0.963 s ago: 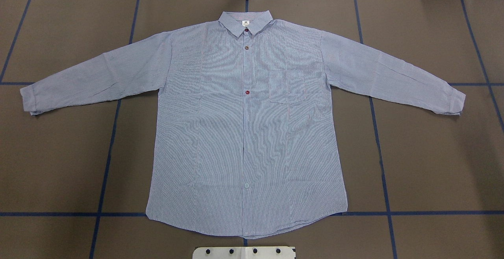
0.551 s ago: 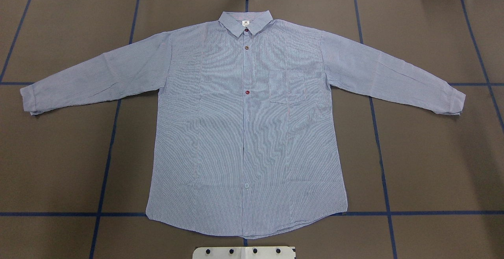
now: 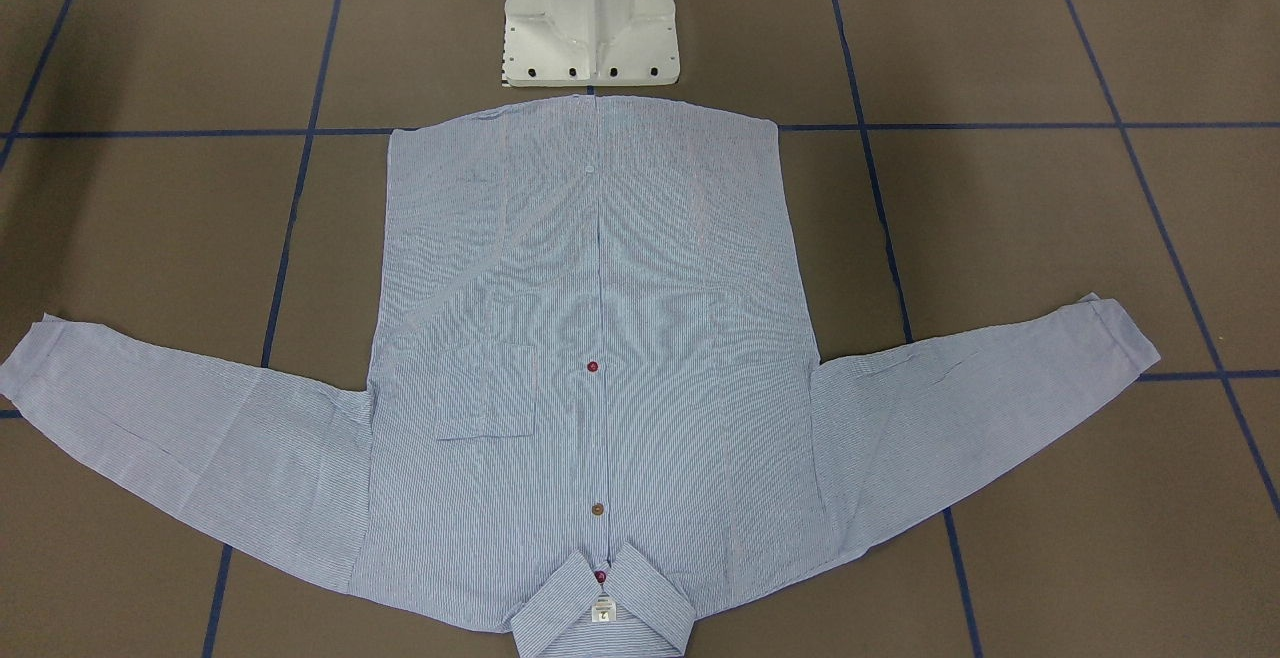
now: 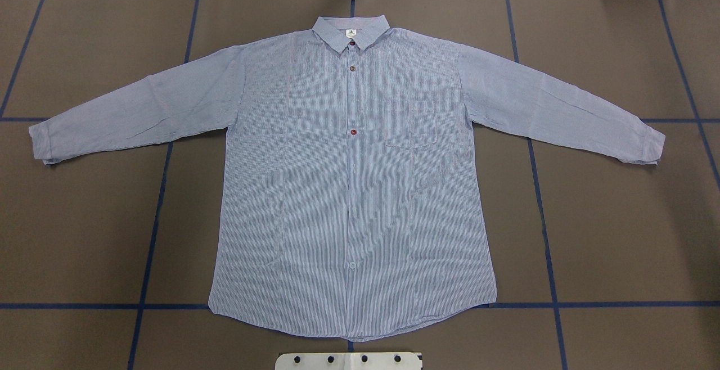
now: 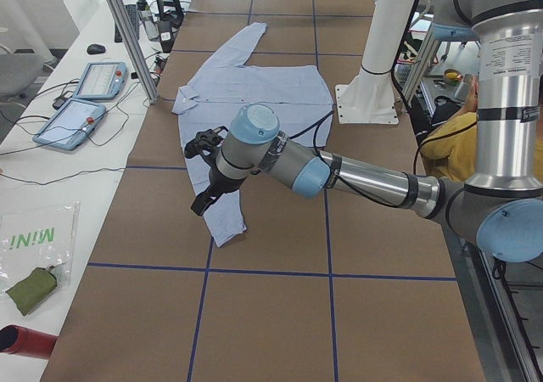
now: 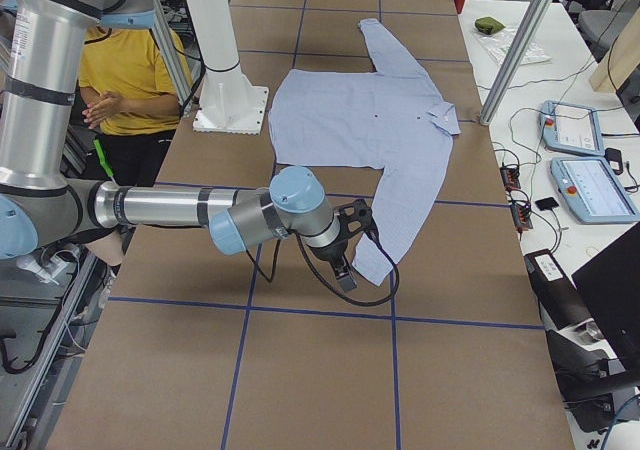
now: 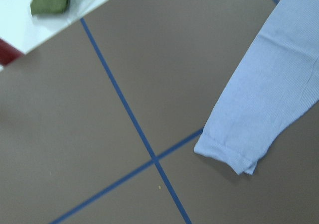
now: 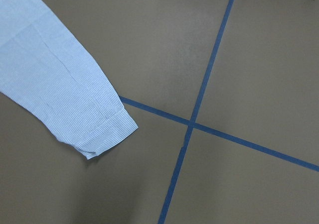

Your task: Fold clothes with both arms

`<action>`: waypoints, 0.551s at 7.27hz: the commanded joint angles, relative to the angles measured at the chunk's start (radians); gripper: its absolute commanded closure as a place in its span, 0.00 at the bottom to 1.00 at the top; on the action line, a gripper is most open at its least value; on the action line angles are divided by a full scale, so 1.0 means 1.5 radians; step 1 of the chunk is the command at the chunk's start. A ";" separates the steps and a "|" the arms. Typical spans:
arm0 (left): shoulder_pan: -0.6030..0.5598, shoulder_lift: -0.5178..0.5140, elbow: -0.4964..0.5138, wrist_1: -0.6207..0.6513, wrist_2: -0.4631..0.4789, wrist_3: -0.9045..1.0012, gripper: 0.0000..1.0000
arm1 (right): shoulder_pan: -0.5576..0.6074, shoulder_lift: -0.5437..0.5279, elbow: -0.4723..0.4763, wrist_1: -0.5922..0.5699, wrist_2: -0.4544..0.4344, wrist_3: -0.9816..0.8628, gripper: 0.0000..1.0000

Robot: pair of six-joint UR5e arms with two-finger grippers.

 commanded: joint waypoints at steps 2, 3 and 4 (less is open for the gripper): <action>0.000 -0.004 0.033 -0.046 -0.003 -0.017 0.00 | -0.039 0.023 -0.049 0.063 -0.002 0.128 0.00; 0.000 -0.002 0.032 -0.046 -0.003 -0.017 0.00 | -0.085 0.023 -0.056 0.125 -0.015 0.254 0.00; 0.000 0.000 0.032 -0.046 -0.003 -0.017 0.00 | -0.160 0.022 -0.069 0.205 -0.082 0.412 0.01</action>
